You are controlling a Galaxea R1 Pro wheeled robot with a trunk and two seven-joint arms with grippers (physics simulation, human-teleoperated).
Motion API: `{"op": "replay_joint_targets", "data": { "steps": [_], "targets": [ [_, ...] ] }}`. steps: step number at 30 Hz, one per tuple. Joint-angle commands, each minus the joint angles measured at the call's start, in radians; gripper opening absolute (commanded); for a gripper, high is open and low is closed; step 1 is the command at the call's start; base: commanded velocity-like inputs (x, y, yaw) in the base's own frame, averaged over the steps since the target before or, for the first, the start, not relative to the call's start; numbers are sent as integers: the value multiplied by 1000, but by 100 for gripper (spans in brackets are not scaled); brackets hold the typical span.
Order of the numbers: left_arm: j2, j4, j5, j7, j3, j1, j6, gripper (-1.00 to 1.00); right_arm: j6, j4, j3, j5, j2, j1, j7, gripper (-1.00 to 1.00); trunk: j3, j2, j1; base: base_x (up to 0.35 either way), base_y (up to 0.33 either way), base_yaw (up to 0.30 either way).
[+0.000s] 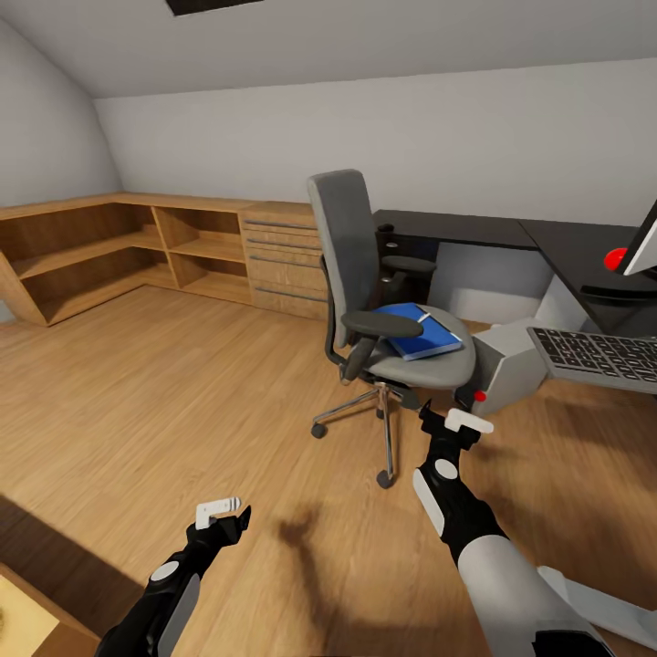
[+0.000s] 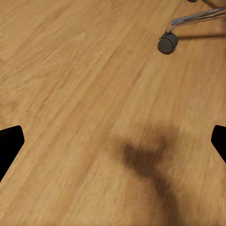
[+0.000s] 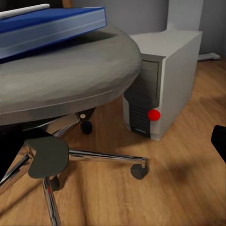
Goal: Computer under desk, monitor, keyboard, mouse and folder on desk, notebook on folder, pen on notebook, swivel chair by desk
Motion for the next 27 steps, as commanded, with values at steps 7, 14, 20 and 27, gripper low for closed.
{"op": "replay_joint_targets", "data": {
  "steps": [7, 14, 20, 27],
  "targets": [
    [-1, 0, 10, -8, 5, 0, 4, 100, -8, 0, -2, -5, 2, 0, -1, 100, 2, 0, 0, 0, 0, -62],
    [-1, 0, 11, -8, 6, 0, 4, 100, -8, 1, -2, -6, 2, 0, -1, 100, 6, 0, 0, 0, 16, -191],
    [-1, 0, 10, -8, 6, 0, 3, 100, -8, 2, -2, -7, 2, 0, -1, 100, 7, 0, 0, 0, 149, -50],
    [-1, 7, 10, -9, 4, 0, -12, 100, -7, 2, -1, -7, 2, 0, -1, 100, 7, 0, 0, 81, 91, -5]
  ]
}}
